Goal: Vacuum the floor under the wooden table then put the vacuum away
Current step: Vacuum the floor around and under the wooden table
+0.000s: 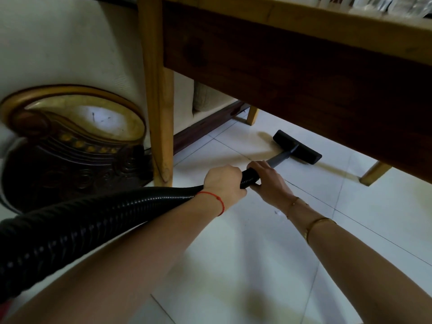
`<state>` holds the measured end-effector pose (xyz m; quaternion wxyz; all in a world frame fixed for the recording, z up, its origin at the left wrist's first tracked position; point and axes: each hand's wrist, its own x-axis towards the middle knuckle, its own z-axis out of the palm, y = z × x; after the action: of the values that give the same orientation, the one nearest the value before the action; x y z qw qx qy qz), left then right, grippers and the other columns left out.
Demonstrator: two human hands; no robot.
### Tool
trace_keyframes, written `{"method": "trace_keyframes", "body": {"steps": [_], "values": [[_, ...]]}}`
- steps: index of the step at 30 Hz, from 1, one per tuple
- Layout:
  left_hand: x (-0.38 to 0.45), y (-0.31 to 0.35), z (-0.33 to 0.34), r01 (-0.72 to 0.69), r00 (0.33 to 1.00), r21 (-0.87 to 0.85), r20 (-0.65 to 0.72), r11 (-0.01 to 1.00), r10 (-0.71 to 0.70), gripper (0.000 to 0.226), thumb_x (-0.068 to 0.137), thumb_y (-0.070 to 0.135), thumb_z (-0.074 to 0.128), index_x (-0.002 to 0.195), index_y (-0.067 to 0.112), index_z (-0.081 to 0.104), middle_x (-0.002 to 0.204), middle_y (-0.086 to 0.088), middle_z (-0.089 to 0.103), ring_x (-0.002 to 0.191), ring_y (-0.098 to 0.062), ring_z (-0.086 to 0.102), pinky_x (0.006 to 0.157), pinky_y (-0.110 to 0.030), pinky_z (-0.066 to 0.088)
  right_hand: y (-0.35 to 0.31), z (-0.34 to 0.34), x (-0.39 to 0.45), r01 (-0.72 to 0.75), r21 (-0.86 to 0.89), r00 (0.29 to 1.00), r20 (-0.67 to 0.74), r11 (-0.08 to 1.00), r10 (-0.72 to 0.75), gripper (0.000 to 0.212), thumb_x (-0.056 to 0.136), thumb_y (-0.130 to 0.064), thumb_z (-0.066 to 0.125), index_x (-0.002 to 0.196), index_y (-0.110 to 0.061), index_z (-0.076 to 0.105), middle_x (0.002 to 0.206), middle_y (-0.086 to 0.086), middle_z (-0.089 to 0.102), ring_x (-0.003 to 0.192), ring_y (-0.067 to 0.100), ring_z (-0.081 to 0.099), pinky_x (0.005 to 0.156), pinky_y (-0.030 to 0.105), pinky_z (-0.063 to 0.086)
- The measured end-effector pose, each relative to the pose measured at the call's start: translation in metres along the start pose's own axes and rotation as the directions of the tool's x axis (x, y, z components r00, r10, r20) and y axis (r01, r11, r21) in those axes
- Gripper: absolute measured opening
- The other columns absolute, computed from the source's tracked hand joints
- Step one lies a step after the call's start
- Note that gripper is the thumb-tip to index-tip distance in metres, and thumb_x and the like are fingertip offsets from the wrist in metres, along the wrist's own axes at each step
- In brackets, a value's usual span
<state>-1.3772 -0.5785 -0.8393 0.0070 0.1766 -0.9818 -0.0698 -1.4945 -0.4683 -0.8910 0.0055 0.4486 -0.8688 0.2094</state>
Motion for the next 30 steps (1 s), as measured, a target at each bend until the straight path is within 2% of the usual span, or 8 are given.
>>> {"method": "trace_keyframes", "body": {"steps": [4, 8, 12, 15, 19, 21, 24, 30], "values": [[-0.024, -0.026, -0.009, 0.02, 1.0, 0.011, 0.002, 1.0, -0.02, 0.036, 0.087, 0.041, 0.058, 0.111, 0.015, 0.058, 0.098, -0.003, 0.062, 0.085, -0.021, 0.063, 0.062, -0.027, 0.044, -0.031, 0.012, 0.0, 0.082, 0.054, 0.997, -0.008, 0.995, -0.081, 0.023, 0.083, -0.014, 0.067, 0.103, -0.013, 0.055, 0.105, -0.001, 0.053, 0.092, 0.016, 0.045, 0.075, 0.024, 0.037], [-0.052, -0.055, -0.021, 0.05, 0.999, 0.032, -0.002, 0.998, -0.05, 0.037, 0.088, 0.043, 0.058, 0.11, 0.013, 0.057, 0.098, -0.005, 0.062, 0.087, -0.022, 0.064, 0.06, -0.027, 0.041, -0.068, 0.024, -0.001, 0.143, 0.09, 0.99, 0.002, 0.986, -0.143, 0.025, 0.082, -0.013, 0.067, 0.104, -0.009, 0.055, 0.104, 0.005, 0.053, 0.09, 0.018, 0.043, 0.071, 0.028, 0.036], [-0.084, -0.082, -0.03, 0.083, 0.996, 0.051, 0.015, 0.995, -0.084, 0.037, 0.088, 0.043, 0.057, 0.109, 0.013, 0.057, 0.104, -0.007, 0.061, 0.091, -0.025, 0.063, 0.066, -0.029, 0.044, -0.108, 0.038, -0.003, 0.167, 0.086, 0.985, 0.023, 0.982, -0.169, 0.028, 0.081, -0.01, 0.067, 0.106, -0.008, 0.055, 0.109, 0.011, 0.055, 0.099, 0.027, 0.047, 0.074, 0.03, 0.039], [-0.109, -0.103, -0.035, 0.117, 0.992, 0.029, 0.032, 0.993, -0.118, 0.037, 0.087, 0.043, 0.058, 0.109, 0.013, 0.059, 0.1, -0.006, 0.062, 0.088, -0.025, 0.064, 0.071, -0.031, 0.052, -0.137, 0.047, -0.009, 0.189, 0.097, 0.981, 0.034, 0.977, -0.193, 0.029, 0.08, -0.011, 0.067, 0.106, -0.009, 0.055, 0.11, 0.011, 0.056, 0.101, 0.029, 0.049, 0.079, 0.033, 0.043], [-0.14, -0.126, -0.044, 0.151, 0.987, 0.025, 0.046, 0.988, -0.152, 0.034, 0.085, 0.043, 0.06, 0.104, 0.016, 0.06, 0.096, -0.004, 0.065, 0.084, -0.024, 0.066, 0.071, -0.032, 0.054, -0.173, 0.054, -0.018, 0.224, 0.106, 0.972, 0.044, 0.969, -0.229, 0.03, 0.081, -0.012, 0.066, 0.108, -0.013, 0.054, 0.11, 0.01, 0.056, 0.103, 0.026, 0.048, 0.077, 0.027, 0.038], [-0.153, -0.135, -0.05, 0.166, 0.985, 0.041, 0.043, 0.985, -0.167, 0.032, 0.085, 0.043, 0.06, 0.1, 0.015, 0.059, 0.094, -0.004, 0.065, 0.083, -0.024, 0.066, 0.069, -0.031, 0.05, -0.19, 0.057, -0.021, 0.237, 0.094, 0.969, 0.052, 0.967, -0.242, 0.033, 0.081, -0.013, 0.065, 0.111, -0.014, 0.053, 0.112, 0.01, 0.056, 0.104, 0.026, 0.048, 0.074, 0.026, 0.037], [-0.171, -0.148, -0.056, 0.177, 0.983, 0.061, 0.04, 0.982, -0.179, 0.03, 0.084, 0.043, 0.06, 0.098, 0.016, 0.058, 0.09, -0.002, 0.062, 0.08, -0.023, 0.064, 0.064, -0.029, 0.047, -0.213, 0.06, -0.024, 0.253, 0.058, 0.965, 0.061, 0.966, -0.257, 0.036, 0.081, -0.016, 0.065, 0.114, -0.016, 0.053, 0.113, 0.009, 0.056, 0.104, 0.027, 0.05, 0.075, 0.031, 0.043], [-0.188, -0.166, -0.062, 0.188, 0.98, 0.118, 0.04, 0.975, -0.193, 0.028, 0.085, 0.044, 0.059, 0.094, 0.017, 0.055, 0.082, 0.0, 0.055, 0.076, -0.021, 0.061, 0.062, -0.028, 0.043, -0.237, 0.067, -0.026, 0.265, -0.059, 0.964, 0.03, 0.962, -0.264, 0.033, 0.08, -0.024, 0.065, 0.109, -0.021, 0.051, 0.105, 0.004, 0.056, 0.096, 0.026, 0.055, 0.065, 0.034, 0.047]]}}
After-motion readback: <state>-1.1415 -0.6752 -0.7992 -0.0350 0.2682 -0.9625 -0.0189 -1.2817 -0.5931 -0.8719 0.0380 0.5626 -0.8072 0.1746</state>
